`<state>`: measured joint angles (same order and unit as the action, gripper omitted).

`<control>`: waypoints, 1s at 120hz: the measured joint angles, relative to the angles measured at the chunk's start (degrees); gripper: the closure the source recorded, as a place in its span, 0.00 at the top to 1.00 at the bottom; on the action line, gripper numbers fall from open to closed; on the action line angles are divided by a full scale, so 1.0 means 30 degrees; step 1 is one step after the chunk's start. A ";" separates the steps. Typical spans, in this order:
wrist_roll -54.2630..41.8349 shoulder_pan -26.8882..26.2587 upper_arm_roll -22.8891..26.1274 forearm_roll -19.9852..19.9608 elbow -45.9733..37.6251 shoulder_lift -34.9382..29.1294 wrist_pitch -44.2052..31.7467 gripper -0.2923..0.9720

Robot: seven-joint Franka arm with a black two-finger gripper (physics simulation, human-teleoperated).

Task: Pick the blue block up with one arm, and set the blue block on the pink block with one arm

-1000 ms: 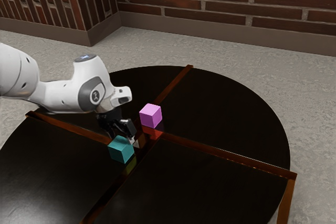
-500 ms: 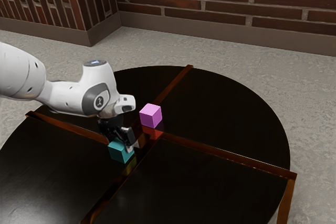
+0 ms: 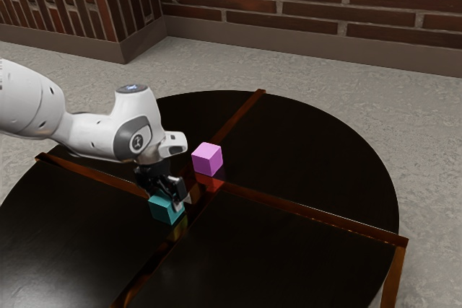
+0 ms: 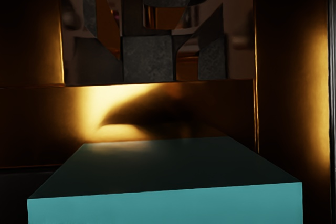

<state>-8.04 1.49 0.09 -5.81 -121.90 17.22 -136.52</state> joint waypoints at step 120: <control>0.1554 -0.0286 -0.0148 0.2190 0.9388 0.2415 0.3596 0.52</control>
<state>-3.37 0.64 -0.36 0.76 -93.74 24.46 -125.73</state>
